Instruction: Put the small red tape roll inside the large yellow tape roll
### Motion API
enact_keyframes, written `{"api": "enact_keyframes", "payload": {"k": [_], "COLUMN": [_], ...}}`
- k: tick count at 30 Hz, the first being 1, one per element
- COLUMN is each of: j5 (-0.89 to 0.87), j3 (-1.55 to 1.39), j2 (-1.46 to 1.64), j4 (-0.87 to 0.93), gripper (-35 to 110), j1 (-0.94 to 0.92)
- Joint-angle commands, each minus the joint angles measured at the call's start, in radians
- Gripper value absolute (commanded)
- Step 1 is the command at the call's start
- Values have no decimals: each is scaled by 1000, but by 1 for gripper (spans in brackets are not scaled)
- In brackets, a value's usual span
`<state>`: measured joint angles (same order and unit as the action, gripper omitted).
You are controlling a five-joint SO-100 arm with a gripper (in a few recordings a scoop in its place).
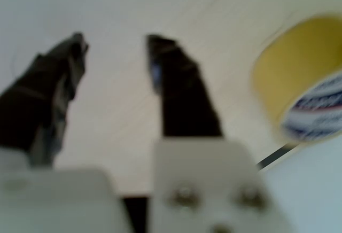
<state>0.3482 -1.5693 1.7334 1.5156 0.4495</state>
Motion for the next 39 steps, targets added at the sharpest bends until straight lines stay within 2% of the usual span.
{"api": "enact_keyframes", "payload": {"k": [1,10,22,39], "j5": [32,43,28,-21], "j3": [170,506,787,686], "j2": [-63,-336,-634,-678], "j4": [17,46,87,97], "gripper": [19,19,20,22], "j1": [46,120,230,235]}}
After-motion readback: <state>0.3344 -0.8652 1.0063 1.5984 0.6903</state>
